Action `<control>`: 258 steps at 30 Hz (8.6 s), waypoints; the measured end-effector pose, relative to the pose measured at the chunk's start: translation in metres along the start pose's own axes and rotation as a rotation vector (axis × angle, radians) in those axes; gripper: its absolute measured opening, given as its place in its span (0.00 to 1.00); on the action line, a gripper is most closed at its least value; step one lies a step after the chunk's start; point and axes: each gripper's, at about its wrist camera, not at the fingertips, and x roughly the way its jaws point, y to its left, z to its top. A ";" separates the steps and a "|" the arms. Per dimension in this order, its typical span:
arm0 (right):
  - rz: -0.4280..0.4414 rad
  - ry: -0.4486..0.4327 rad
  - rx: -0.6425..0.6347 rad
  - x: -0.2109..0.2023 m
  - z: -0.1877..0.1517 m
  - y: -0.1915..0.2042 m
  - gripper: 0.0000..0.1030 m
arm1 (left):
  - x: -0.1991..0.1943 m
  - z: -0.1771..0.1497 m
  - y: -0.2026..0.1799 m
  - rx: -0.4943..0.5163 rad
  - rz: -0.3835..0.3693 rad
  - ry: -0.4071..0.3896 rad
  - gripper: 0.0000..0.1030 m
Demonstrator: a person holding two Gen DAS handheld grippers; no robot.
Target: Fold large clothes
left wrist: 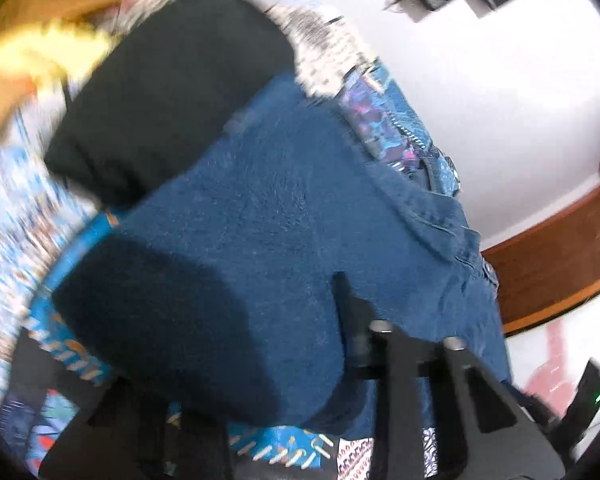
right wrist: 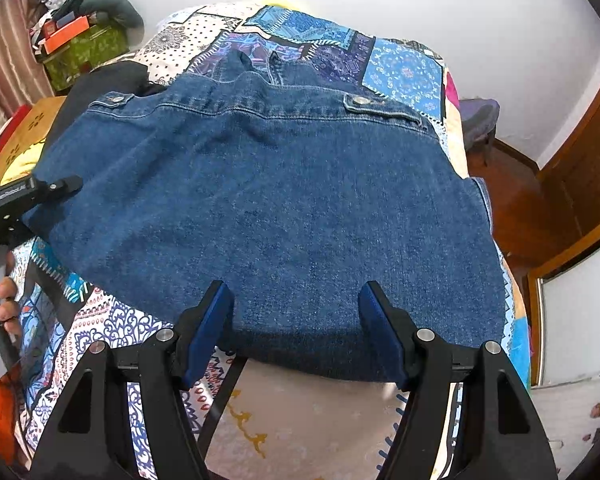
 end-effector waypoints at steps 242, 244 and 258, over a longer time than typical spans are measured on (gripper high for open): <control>0.373 -0.866 -0.086 -0.292 0.005 0.123 0.43 | -0.407 -0.068 -0.109 0.726 0.048 -0.748 0.47; 0.372 -0.891 -0.071 -0.296 -0.005 0.122 0.44 | -0.416 -0.081 -0.110 0.713 0.056 -0.795 0.48; 0.298 -0.904 0.010 -0.292 -0.035 0.127 0.97 | -0.411 -0.118 -0.094 0.626 0.176 -0.853 0.92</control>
